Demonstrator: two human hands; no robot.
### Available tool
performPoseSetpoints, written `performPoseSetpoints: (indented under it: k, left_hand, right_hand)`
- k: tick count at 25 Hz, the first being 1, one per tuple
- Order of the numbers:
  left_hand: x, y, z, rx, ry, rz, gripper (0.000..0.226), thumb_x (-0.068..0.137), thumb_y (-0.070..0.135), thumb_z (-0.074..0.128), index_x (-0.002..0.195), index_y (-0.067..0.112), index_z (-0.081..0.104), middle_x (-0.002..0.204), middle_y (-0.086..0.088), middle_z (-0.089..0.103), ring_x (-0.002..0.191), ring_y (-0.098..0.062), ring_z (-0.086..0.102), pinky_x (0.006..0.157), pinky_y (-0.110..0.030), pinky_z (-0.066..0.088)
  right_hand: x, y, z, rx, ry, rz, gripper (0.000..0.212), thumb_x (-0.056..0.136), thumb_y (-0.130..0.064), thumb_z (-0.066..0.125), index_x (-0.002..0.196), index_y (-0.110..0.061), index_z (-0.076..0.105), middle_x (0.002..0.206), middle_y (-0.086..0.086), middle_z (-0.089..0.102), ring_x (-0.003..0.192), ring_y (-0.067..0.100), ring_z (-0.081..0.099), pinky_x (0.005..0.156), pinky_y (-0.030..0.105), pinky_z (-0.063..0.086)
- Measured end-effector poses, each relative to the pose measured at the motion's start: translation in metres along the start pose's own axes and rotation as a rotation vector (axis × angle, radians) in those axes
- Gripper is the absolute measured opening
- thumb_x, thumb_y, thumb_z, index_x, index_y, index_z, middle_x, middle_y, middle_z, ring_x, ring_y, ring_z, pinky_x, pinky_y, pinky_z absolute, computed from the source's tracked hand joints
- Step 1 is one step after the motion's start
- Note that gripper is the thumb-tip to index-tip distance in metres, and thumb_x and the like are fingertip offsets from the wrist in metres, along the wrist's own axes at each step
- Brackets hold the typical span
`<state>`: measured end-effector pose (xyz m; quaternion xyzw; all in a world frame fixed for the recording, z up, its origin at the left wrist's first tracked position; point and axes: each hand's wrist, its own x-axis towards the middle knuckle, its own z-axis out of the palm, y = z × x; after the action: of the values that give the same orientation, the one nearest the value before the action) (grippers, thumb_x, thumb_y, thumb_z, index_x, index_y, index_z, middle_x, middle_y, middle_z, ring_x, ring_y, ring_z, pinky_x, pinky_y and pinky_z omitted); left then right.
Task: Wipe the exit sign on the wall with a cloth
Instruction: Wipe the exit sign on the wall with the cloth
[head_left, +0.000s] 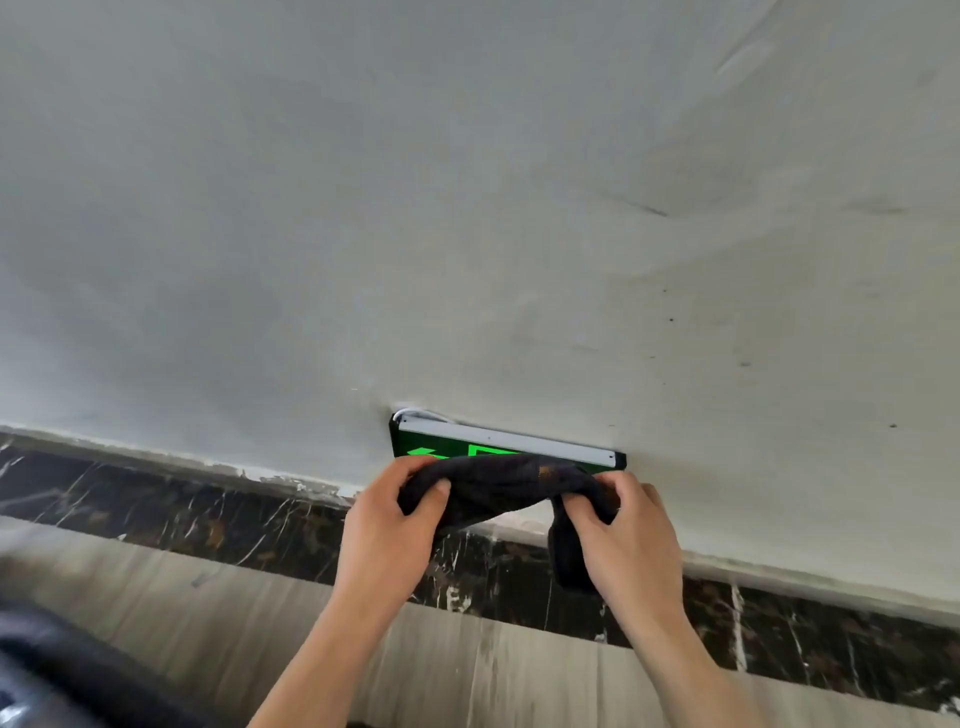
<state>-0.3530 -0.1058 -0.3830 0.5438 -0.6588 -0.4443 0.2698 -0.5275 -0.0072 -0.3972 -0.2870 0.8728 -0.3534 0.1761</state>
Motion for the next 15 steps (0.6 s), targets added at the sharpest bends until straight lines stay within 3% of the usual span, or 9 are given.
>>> performPoseSetpoints:
  k: [6, 11, 15]
  left_hand:
    - [0.016, -0.070, 0.049, -0.110, 0.003, -0.015, 0.015, 0.090, 0.030, 0.061, 0.098, 0.041, 0.064, 0.085, 0.018, 0.070, 0.079, 0.000, 0.065, 0.071, -0.030, 0.056]
    - [0.021, -0.098, 0.067, -0.256, -0.075, -0.019, 0.021, 0.092, 0.028, 0.059, 0.109, 0.039, 0.065, 0.092, 0.017, 0.071, 0.088, 0.001, 0.066, 0.078, -0.024, 0.053]
    - [0.015, -0.102, 0.070, -0.390, -0.206, -0.013, 0.026, 0.096, 0.024, 0.053, 0.115, 0.036, 0.066, 0.101, 0.016, 0.072, 0.099, 0.000, 0.065, 0.086, -0.024, 0.051]
  right_hand:
    - [0.019, 0.052, 0.073, 0.353, -0.038, 0.190, 0.012, 0.084, -0.046, 0.064, 0.088, -0.036, 0.058, 0.093, -0.011, 0.066, 0.086, 0.009, 0.060, 0.079, 0.041, 0.054]
    - [0.021, 0.063, 0.110, 0.610, -0.084, 0.227, 0.016, 0.086, -0.038, 0.067, 0.100, -0.035, 0.059, 0.105, -0.004, 0.065, 0.098, 0.015, 0.061, 0.089, 0.046, 0.054]
    - [0.015, 0.062, 0.117, 0.713, -0.167, 0.214, 0.018, 0.088, -0.033, 0.068, 0.104, -0.028, 0.060, 0.103, 0.000, 0.068, 0.098, 0.016, 0.065, 0.089, 0.046, 0.056]
